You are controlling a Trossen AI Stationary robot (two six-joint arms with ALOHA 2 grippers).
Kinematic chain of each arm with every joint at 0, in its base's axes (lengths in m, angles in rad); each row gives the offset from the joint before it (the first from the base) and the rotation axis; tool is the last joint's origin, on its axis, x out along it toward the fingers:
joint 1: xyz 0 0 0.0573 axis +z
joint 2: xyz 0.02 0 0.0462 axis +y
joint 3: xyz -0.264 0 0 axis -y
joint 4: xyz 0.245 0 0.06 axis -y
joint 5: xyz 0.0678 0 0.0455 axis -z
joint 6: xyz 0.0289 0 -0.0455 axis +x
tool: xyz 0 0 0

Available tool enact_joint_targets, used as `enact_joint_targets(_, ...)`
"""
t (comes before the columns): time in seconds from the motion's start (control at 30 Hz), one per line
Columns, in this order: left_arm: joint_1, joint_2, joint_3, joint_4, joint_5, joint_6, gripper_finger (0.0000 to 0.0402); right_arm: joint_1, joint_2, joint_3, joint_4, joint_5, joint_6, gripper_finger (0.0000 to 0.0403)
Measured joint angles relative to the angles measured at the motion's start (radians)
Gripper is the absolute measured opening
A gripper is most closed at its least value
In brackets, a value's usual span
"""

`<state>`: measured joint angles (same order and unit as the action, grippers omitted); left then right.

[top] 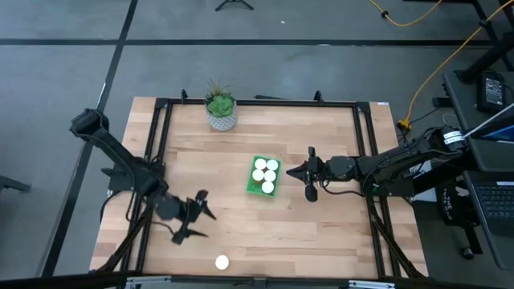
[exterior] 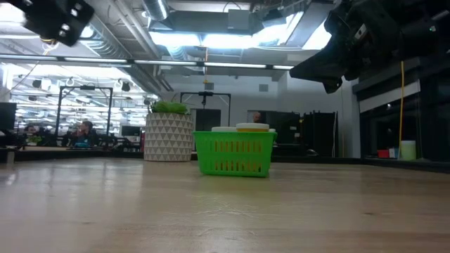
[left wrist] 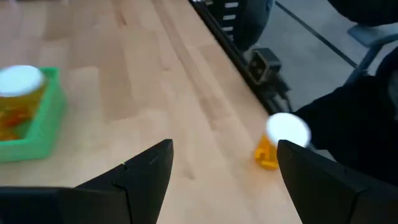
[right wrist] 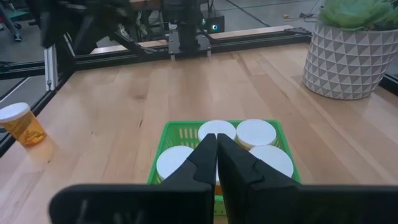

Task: Pick and place pill bottles into a basket
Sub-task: Put the orange pill bottle into the green basket

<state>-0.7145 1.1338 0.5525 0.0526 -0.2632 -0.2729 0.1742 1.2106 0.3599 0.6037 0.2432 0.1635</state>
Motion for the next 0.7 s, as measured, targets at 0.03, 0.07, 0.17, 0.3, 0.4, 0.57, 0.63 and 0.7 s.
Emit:
enact_joint_targets(0.03, -0.024, 0.026, 0.016, 0.000, -0.019, -0.022, 0.0281, 0.000, 0.000, 0.000, -0.001, 0.000, 0.000, 0.0017)
enact_joint_targets(0.07, -0.046, 0.054, 0.033, 0.001, -0.041, -0.045, 0.0281, 0.000, 0.000, 0.000, -0.003, 0.000, 0.000, 0.0017)
enact_joint_targets(0.17, -0.101, 0.150, 0.084, -0.001, -0.099, -0.098, 0.0281, 0.000, 0.000, 0.000, -0.005, 0.000, -0.006, 0.0017)
enact_joint_targets(0.3, -0.151, 0.291, 0.169, 0.000, -0.111, -0.163, 0.0281, 0.004, 0.000, 0.000, -0.005, -0.001, -0.009, 0.0017)
enact_joint_targets(0.4, -0.183, 0.386, 0.230, -0.001, -0.109, -0.188, 0.0281, 0.017, 0.000, 0.000, -0.005, -0.001, -0.010, 0.0017)
enact_joint_targets(0.57, -0.222, 0.490, 0.311, 0.000, -0.130, -0.223, 0.0281, 0.055, 0.000, 0.000, 0.000, -0.003, 0.003, 0.0017)
enact_joint_targets(0.63, -0.234, 0.523, 0.331, 0.000, -0.162, -0.239, 0.0281, 0.071, 0.000, 0.000, 0.000, -0.003, 0.019, 0.0017)
enact_joint_targets(0.7, -0.239, 0.551, 0.347, 0.002, -0.196, -0.253, 0.0281, 0.088, 0.000, 0.000, 0.001, -0.003, 0.030, 0.0017)
